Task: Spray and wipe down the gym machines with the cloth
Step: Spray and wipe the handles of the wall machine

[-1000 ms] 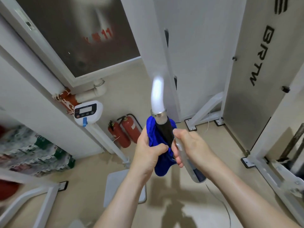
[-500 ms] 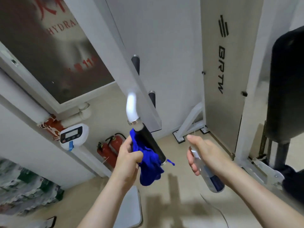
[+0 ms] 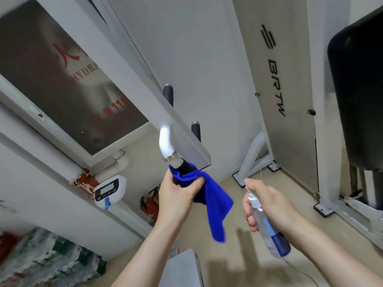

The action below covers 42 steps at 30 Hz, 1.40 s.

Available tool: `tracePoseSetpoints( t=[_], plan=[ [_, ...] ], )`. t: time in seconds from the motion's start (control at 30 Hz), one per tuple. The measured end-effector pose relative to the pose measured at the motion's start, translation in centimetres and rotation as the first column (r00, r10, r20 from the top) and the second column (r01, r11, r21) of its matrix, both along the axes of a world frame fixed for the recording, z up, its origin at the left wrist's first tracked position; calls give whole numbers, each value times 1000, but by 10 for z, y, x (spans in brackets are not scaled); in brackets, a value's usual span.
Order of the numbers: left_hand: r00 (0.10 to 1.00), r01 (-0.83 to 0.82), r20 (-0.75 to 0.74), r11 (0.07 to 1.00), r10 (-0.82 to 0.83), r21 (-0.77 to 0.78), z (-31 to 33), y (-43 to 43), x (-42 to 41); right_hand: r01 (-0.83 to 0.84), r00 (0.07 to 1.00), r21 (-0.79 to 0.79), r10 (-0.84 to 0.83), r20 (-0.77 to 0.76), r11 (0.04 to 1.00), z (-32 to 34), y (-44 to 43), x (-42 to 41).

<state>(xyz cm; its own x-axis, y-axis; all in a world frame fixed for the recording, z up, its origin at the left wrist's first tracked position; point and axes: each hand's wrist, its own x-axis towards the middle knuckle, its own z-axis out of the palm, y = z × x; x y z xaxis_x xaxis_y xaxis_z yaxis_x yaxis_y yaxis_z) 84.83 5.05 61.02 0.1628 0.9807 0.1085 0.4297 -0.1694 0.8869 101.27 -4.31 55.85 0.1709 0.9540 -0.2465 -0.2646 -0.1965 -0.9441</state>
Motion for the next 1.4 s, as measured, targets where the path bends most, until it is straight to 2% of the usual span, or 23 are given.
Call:
tracePoseSetpoints(
  t=[0.13, 0.27, 0.43, 0.63, 0.73, 0.87, 1.07, 1.13, 1.2, 1.27, 1.4],
  plan=[
    [965, -171, 221, 976, 138, 135, -5, 5, 30, -34, 998, 27, 35, -46, 999, 15, 18, -8],
    [899, -302, 366, 946, 240, 121, -9, 11, 35, -77, 994, 42, 80, -75, 996, 30, 28, -6],
    [848, -443, 358, 893, 391, 75, -12, 23, 29, -133, 991, -1, 133, -12, 991, 47, 43, 12],
    [756, -585, 260, 798, 601, -144, -46, 27, -4, -226, 974, -16, 226, 3, 974, 60, 66, 8],
    [744, -615, 158, 758, 649, -220, -67, 28, -22, -293, 956, -17, 292, -29, 956, 63, 82, -9],
    [791, -568, 73, 773, 608, -282, -83, 34, -45, -384, 923, -19, 383, -42, 923, 61, 100, -43],
    [899, -416, 89, 900, 428, -126, -60, 24, -59, -407, 913, -23, 407, 12, 913, 60, 122, -69],
    [925, -350, 127, 933, 359, -84, -41, 21, -55, -418, 908, -10, 419, 27, 908, 63, 128, -73],
    [929, -280, 232, 958, 288, -68, -20, 15, -45, -432, 902, 11, 432, 6, 902, 64, 131, -75],
    [890, -216, 394, 973, 230, -80, -5, 10, -32, -433, 899, 37, 434, -61, 901, 63, 132, -72],
    [713, -211, 655, 968, 248, -137, 4, -3, -12, -441, 881, 64, 445, -158, 895, 58, 130, -56]
  ],
)
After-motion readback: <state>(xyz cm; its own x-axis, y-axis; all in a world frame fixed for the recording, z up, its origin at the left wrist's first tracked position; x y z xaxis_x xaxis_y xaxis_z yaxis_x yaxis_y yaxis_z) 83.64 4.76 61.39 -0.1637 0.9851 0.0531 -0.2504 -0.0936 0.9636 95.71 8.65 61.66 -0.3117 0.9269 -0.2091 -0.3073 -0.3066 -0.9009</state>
